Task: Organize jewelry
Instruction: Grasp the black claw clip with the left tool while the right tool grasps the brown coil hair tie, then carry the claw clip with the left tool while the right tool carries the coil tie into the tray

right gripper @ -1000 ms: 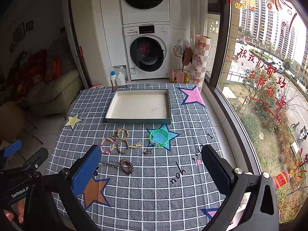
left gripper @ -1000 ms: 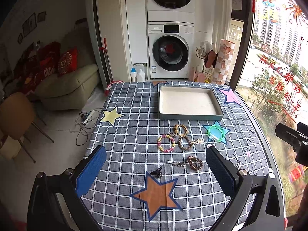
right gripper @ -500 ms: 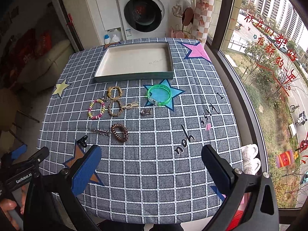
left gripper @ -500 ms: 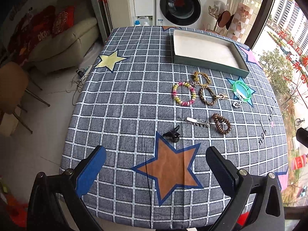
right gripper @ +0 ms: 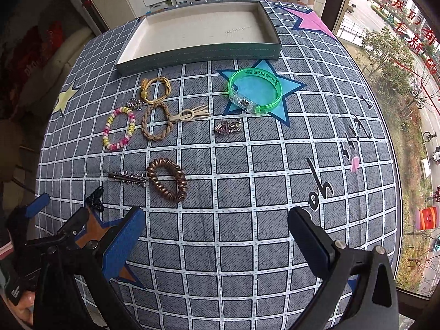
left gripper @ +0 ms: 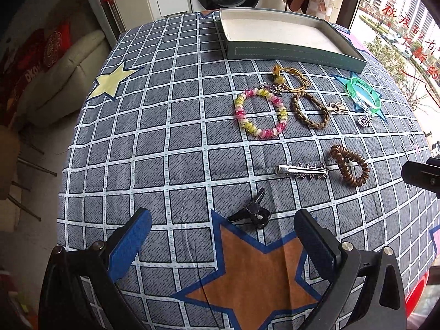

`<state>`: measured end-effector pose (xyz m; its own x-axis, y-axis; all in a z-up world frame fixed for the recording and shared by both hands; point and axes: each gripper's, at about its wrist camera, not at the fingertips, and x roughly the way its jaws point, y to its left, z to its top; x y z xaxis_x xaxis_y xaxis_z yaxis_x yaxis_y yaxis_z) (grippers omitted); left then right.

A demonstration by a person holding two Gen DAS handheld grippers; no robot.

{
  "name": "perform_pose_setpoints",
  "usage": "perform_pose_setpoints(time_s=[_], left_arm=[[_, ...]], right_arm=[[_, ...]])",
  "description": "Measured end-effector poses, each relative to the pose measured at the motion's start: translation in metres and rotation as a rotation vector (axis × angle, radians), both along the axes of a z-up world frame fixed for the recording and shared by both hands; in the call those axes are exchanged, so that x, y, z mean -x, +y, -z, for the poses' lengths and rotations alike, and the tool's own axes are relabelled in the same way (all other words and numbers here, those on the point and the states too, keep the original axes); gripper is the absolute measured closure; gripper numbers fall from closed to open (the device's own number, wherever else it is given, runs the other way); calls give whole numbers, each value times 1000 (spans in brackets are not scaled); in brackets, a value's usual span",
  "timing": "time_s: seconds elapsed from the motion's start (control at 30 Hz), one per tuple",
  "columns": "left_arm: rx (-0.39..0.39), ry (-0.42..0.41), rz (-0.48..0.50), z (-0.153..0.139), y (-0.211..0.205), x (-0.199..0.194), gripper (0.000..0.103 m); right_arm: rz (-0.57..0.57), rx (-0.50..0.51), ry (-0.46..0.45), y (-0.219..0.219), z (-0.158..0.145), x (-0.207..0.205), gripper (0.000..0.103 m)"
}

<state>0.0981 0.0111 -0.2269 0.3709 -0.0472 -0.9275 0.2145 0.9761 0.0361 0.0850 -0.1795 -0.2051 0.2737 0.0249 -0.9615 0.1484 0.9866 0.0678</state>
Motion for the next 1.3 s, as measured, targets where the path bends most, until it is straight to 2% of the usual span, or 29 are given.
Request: perform_pose_setpoints(time_s=[0.1, 0.27, 0.33, 0.43, 0.5, 0.53, 0.6, 0.67, 0.87, 1.07, 1.3], left_arm=[[-6, -14, 42, 9, -5, -7, 0], [-2, 10, 92, 26, -13, -12, 3], [2, 18, 100, 30, -14, -12, 14], [47, 29, 86, 32, -12, -14, 20], [55, 10, 90, 30, -13, -15, 38], [58, 5, 99, 28, -14, -15, 44], [59, 0, 115, 27, -16, -16, 73], [71, 8, 114, 26, -16, -18, 75], [159, 39, 63, 16, -1, -23, 75], [209, 37, 26, -5, 7, -32, 75], [255, -11, -5, -41, -4, -69, 75]], right_arm=[[-8, -5, 9, 2, 18, -15, 1], [-34, -5, 37, 7, 44, -33, 15], [-53, -2, 51, 11, 51, -36, 23], [-77, 24, 67, 19, 59, -37, 31], [-111, 64, 60, 26, 59, -37, 36], [-124, 82, 56, 29, 59, -37, 42], [-147, 98, 44, 35, 57, -37, 55], [-158, 95, 40, 38, 55, -37, 88], [-90, -11, 39, 24, 46, -37, 91], [-32, -99, 19, 0, 32, -45, 90], [-36, -150, -27, -23, 3, -69, 90]])
